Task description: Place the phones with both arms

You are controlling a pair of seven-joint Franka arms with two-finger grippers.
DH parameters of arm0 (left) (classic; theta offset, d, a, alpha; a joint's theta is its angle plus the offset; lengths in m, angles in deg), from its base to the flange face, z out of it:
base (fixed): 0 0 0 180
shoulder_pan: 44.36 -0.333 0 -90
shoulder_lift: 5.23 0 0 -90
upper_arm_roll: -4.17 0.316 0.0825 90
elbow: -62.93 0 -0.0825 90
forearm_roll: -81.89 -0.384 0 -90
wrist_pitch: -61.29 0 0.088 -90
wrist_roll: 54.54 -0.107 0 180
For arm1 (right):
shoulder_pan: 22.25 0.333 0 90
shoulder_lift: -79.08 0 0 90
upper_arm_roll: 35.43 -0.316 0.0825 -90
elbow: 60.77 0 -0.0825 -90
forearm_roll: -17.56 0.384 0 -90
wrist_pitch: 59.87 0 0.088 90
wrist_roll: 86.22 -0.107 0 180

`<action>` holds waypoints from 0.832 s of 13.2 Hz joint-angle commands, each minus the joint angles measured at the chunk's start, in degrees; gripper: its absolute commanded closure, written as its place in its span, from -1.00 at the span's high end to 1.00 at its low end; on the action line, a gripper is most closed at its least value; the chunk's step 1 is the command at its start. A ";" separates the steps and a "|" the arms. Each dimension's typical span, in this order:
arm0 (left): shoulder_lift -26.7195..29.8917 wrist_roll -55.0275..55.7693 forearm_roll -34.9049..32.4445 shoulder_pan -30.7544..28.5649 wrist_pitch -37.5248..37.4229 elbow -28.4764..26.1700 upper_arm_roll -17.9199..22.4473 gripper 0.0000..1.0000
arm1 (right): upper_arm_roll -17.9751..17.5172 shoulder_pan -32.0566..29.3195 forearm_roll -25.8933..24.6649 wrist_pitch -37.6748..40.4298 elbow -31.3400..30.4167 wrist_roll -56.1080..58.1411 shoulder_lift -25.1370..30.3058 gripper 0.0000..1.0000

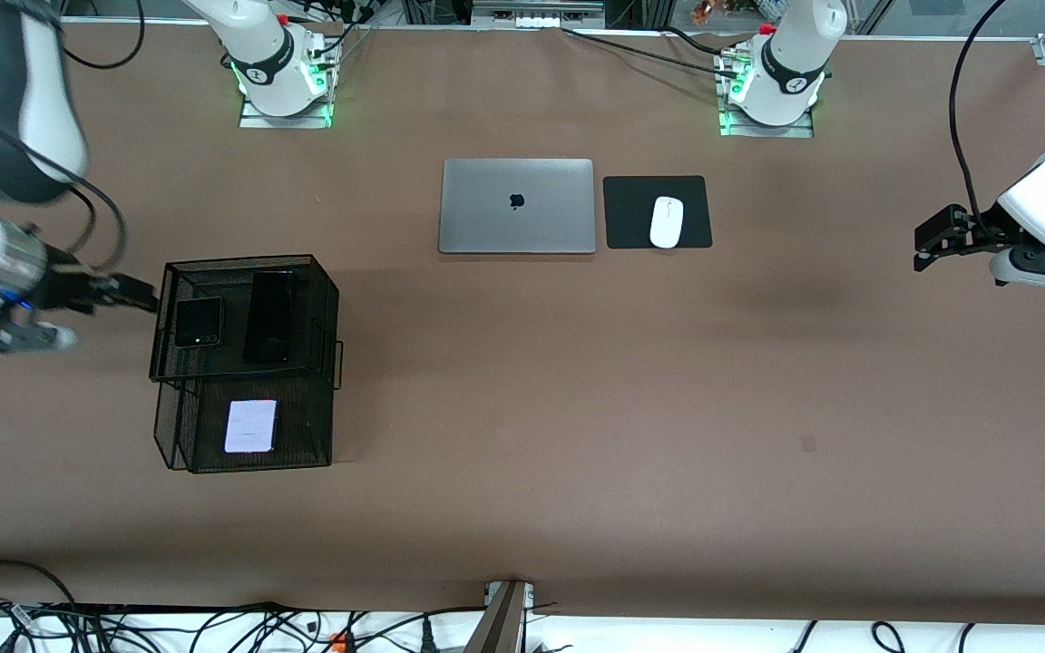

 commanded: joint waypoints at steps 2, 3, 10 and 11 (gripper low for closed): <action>0.19 -0.22 0.37 -0.01 -0.95 0.51 -0.06 1.00 | -1.71 -2.44 -3.45 9.52 2.07 -2.40 5.56 1.00; 0.19 -0.22 0.37 -0.01 -1.03 0.51 -0.06 1.00 | -2.68 -3.14 -3.81 12.34 3.65 -3.63 5.65 1.00; -0.07 0.04 0.37 0.25 -0.43 0.51 -0.06 1.00 | -4.36 -3.59 -4.16 19.40 10.61 -5.49 5.30 1.00; -0.25 0.05 0.37 0.34 -0.25 0.86 -0.06 1.00 | -4.27 -3.68 -4.16 19.48 10.44 -5.66 5.21 1.00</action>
